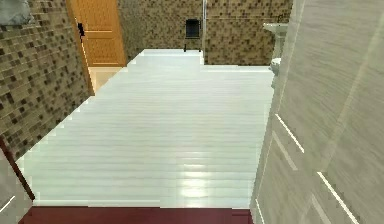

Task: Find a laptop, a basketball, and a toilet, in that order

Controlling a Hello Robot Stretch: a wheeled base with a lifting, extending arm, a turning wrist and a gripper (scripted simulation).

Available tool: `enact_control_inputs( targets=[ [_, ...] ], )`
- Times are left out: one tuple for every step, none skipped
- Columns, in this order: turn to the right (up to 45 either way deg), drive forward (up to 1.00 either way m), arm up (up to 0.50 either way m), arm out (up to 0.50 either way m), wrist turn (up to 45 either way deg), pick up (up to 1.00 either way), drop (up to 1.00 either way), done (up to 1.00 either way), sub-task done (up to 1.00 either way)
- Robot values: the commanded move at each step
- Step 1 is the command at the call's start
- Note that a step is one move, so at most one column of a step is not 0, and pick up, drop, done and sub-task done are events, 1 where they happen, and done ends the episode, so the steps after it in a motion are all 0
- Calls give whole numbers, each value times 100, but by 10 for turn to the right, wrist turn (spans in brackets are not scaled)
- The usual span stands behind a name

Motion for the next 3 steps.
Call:
enact_control_inputs(
  targets=[
    [0,100,0,0,0,0,0,0,0],
    [0,35,0,0,0,0,0,0,0],
    [240,0,0,0,0,0,0,0,0]
  ],
)
